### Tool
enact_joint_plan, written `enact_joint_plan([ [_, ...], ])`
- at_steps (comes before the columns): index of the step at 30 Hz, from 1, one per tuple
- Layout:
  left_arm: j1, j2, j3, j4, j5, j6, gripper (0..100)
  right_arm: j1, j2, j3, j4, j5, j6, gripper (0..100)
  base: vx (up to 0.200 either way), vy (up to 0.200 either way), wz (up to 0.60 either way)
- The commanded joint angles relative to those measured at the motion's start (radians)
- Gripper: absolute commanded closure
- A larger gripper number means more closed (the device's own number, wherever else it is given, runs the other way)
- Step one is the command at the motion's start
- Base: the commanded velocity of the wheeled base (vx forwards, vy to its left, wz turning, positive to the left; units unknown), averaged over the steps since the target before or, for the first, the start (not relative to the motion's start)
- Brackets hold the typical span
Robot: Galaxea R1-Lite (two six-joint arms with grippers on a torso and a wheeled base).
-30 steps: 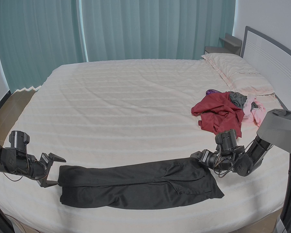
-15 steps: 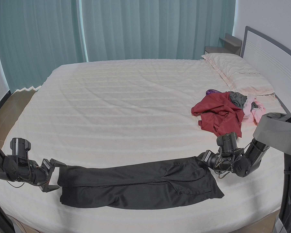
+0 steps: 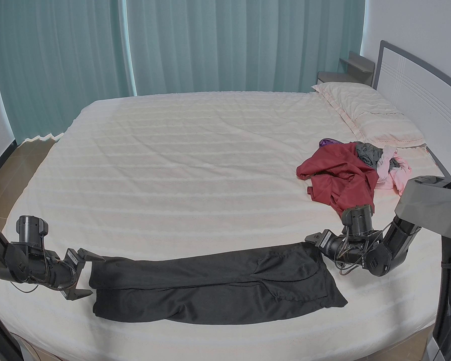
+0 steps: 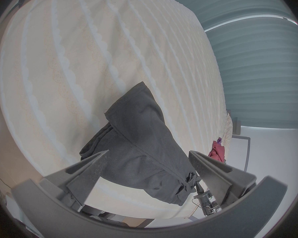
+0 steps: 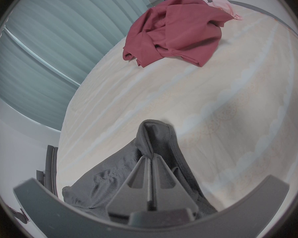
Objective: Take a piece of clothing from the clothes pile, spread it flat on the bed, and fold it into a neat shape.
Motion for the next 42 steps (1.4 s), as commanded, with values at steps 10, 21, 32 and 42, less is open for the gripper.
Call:
enact_joint_plan([
  [10,0.0,0.0,0.0,-0.001,-0.004,0.0,0,0.068,-0.14,0.121,-0.081,-0.006,-0.01,0,0.0,0.0,0.0],
  [21,0.0,-0.003,0.005,-0.001,-0.009,-0.002,0,0.136,-0.119,0.035,0.009,0.016,-0.153,0,0.0,0.0,0.0],
  [32,0.0,-0.003,0.006,-0.002,-0.011,0.0,0,0.122,-0.007,-0.037,0.083,0.007,-0.242,0,0.0,0.0,0.0],
  [42,0.0,0.0,0.006,-0.002,-0.011,0.0,0,0.109,0.015,-0.064,0.132,0.007,-0.268,100,0.0,0.0,0.0],
])
